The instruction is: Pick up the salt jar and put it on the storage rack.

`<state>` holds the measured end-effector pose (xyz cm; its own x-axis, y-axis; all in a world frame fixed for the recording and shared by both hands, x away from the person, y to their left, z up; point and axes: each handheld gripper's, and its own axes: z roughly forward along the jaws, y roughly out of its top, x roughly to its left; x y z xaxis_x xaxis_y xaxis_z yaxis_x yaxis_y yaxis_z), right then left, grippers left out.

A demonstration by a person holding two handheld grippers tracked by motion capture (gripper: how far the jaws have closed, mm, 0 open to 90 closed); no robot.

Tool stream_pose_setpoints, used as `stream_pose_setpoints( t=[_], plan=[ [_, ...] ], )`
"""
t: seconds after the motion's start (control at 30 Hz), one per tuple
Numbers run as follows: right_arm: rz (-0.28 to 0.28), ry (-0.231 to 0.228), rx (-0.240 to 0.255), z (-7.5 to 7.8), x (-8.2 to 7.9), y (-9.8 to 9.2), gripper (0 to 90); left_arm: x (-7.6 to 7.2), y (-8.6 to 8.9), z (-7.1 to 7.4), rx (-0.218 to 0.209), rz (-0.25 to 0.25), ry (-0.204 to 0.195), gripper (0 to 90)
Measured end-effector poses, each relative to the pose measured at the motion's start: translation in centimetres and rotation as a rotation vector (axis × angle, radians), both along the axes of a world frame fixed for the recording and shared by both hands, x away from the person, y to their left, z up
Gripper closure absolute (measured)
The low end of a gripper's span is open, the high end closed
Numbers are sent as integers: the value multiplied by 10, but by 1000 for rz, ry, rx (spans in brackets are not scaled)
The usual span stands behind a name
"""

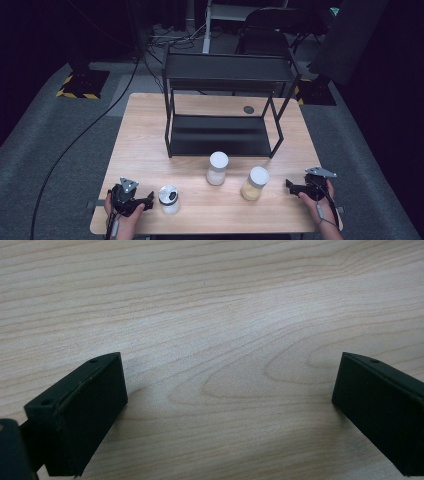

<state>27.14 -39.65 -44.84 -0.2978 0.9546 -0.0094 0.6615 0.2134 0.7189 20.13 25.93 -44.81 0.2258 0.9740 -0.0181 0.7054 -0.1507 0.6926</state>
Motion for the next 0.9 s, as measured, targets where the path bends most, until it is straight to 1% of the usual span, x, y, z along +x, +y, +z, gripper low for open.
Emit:
stream_pose_setpoints(
  t=[0.23, 0.33, 0.43, 0.5, 0.73, 0.77, 0.8, 0.9],
  plan=[
    [0, 0, 0, 0, 0, 0, 0, -1, 0, 0, 0, 2, 0, 16],
    [0, 0, 0, 0, 0, 0, 0, -3, 0, 0, -2, 5, -7, 40],
    [0, 0, 0, 0, 0, 0, 0, -6, 1, 0, -10, 25, -27, 38],
    [0, 0, 0, 0, 0, 0, 0, -7, 0, 2, -15, 32, -34, 38],
    [0, 0, 0, 0, 0, 0, 0, -17, -4, 16, -22, 11, -99, 40],
    [0, 0, 0, 0, 0, 0, 0, -19, -7, 20, -14, 16, -106, 42],
    [-1, 0, 0, 0, 0, 0, 0, -20, -11, 22, 2, 23, -111, 43],
    [-1, 0, 0, 0, 0, 0, 0, -24, -14, 29, 2, 22, -134, 43]
  ],
)
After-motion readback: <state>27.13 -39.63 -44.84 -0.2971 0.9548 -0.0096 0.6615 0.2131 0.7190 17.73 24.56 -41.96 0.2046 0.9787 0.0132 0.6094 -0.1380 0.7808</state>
